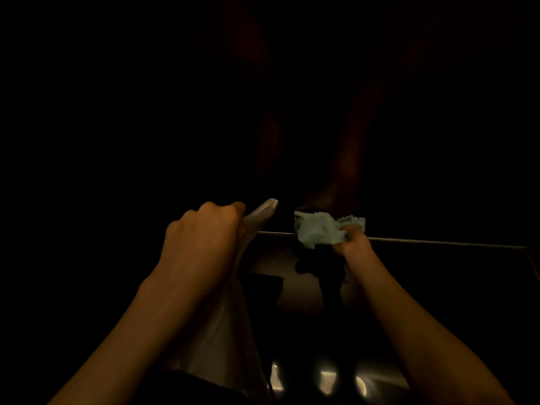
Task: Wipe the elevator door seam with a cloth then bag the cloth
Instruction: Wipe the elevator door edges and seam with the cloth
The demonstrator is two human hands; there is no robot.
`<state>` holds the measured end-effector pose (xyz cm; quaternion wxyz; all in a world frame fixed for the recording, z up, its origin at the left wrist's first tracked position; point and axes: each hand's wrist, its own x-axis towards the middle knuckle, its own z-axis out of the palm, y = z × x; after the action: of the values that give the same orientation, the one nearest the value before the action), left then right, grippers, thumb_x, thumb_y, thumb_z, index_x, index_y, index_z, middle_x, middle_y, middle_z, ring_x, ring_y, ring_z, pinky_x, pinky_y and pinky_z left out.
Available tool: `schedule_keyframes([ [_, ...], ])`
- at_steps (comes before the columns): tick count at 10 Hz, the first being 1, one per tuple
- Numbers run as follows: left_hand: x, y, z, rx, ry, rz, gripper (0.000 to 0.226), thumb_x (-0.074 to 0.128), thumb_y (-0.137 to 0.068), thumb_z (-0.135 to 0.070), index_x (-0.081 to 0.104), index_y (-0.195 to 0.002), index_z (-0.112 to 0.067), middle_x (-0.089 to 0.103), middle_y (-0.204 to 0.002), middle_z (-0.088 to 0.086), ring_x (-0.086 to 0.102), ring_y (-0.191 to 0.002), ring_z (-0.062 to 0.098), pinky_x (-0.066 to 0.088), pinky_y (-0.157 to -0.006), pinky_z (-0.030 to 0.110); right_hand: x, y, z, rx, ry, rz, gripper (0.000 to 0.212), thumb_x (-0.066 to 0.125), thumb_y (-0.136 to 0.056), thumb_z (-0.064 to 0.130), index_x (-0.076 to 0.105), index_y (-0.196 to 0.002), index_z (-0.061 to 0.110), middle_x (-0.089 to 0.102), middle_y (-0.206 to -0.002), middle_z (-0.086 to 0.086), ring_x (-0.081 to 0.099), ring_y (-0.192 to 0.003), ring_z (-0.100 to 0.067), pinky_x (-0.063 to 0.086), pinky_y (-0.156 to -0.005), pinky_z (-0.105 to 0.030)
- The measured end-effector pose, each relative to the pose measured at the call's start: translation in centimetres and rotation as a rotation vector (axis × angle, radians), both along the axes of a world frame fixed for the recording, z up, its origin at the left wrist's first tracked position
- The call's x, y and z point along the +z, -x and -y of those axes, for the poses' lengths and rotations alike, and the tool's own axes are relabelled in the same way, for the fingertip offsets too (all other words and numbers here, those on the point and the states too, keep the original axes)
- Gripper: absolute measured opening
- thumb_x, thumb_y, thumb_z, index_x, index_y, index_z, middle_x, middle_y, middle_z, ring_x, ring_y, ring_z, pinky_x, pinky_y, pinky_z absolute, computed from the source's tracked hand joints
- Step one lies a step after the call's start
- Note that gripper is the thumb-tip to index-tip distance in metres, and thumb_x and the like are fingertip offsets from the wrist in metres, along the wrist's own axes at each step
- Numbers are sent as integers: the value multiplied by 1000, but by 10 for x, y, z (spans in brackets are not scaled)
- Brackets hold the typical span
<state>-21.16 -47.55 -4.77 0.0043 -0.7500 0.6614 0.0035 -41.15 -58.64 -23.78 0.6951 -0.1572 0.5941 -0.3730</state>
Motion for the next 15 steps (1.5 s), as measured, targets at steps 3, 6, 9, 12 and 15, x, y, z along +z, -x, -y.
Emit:
schedule_keyframes([
  [3, 4, 5, -7, -10, 114, -131, 22, 32, -100, -34, 50, -111, -28, 58, -97, -2, 58, -91, 19, 34, -65, 27, 10, 18, 28, -511, 6, 305, 40, 37, -100, 28, 40, -62, 15, 49, -45, 3, 49, -37, -8, 43, -36, -13],
  [6, 9, 1, -13, 39, 128, -136, 25, 30, -100, -37, 49, -112, -28, 60, -99, 1, 59, -92, 23, 38, -66, 29, 51, 14, 31, -559, -21, 484, 24, 36, -100, 5, 54, -84, 10, 52, -77, -4, 55, -59, -13, 49, -43, -16],
  [9, 19, -2, -17, 17, 200, -151, 28, 30, -99, -38, 50, -115, -28, 61, -102, 2, 60, -92, 23, 47, -72, 34, 117, 9, 22, -481, 513, -108, 19, 57, -87, -4, 62, -72, 7, 66, -80, -3, 62, -78, -18, 52, -72, -29],
  [12, 19, 7, -24, 18, 200, -87, 28, 28, -99, -36, 47, -117, -27, 59, -102, 1, 59, -89, 21, 48, -72, 32, 81, 24, 20, -178, 1031, -1049, 21, 56, -84, -4, 66, -103, -6, 52, -106, -24, 56, -98, -33, 33, -83, -11],
  [15, 23, 11, -18, -5, 199, 13, 30, 25, -101, -38, 44, -121, -26, 60, -100, 0, 60, -90, 20, 33, -63, 27, 133, 14, 35, -274, 1320, -1115, 20, 54, -80, -10, 61, -99, -8, 48, -107, -29, 45, -100, -19, 29, -91, -2],
])
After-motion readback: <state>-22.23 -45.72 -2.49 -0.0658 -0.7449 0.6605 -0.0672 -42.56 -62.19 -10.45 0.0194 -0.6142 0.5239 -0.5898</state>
